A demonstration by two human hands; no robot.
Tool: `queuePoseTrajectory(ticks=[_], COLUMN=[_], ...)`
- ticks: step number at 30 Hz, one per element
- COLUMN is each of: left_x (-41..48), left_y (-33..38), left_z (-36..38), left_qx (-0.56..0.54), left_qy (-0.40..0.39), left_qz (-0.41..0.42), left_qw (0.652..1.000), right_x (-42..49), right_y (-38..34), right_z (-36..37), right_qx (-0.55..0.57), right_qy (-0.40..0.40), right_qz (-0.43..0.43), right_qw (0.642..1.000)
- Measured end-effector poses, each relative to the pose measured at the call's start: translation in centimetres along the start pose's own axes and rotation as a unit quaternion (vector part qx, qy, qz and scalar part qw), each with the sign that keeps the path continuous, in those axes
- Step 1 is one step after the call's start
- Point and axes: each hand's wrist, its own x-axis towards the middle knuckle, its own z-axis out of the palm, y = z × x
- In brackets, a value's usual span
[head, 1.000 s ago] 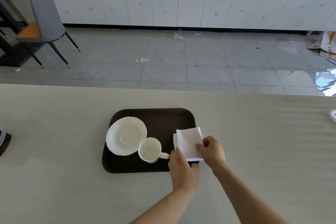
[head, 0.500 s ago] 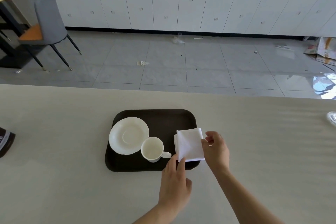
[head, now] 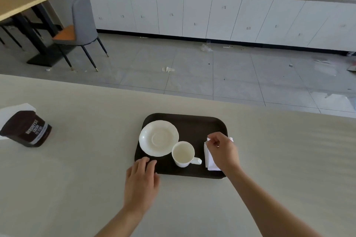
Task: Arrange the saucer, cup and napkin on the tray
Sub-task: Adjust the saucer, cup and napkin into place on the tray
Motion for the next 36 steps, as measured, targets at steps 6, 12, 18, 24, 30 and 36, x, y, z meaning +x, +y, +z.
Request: queuePoseTrajectory(ticks=[6,12,18,24,30,36], left_x=[4.3,6.1,5.8,5.8,5.8,5.8], left_y=[-5.5,-11.1,-12.6,-13.1,-13.1,-13.1], left_z=[0.1,2.3,4.7,5.2,5.3,5.4], left_qx=[0.036,0.032,0.019,0.007,0.002,0.008], left_qy=[-0.002,-0.039,-0.049,-0.023,-0.005,0.003], left_qz=[-0.064,-0.169,-0.224,-0.235,-0.242,-0.246], left_qw=[0.997,0.984,0.973,0.972,0.970,0.969], right_x=[0.8,2.9,6.4,8.5,9.2,9.7], right_y=[-2.3,-3.9,-5.3,-5.6,-5.0,-4.6], right_z=[2.8,4.6,6.9,8.9,9.8,10.0], right_qx=[-0.010,-0.060,-0.117,-0.138,-0.114,-0.044], right_qy=[-0.047,-0.060,-0.104,-0.174,-0.210,-0.221], right_qz=[-0.014,-0.041,-0.029,0.007,0.045,0.089], right_qw=[0.999,0.996,0.987,0.975,0.970,0.970])
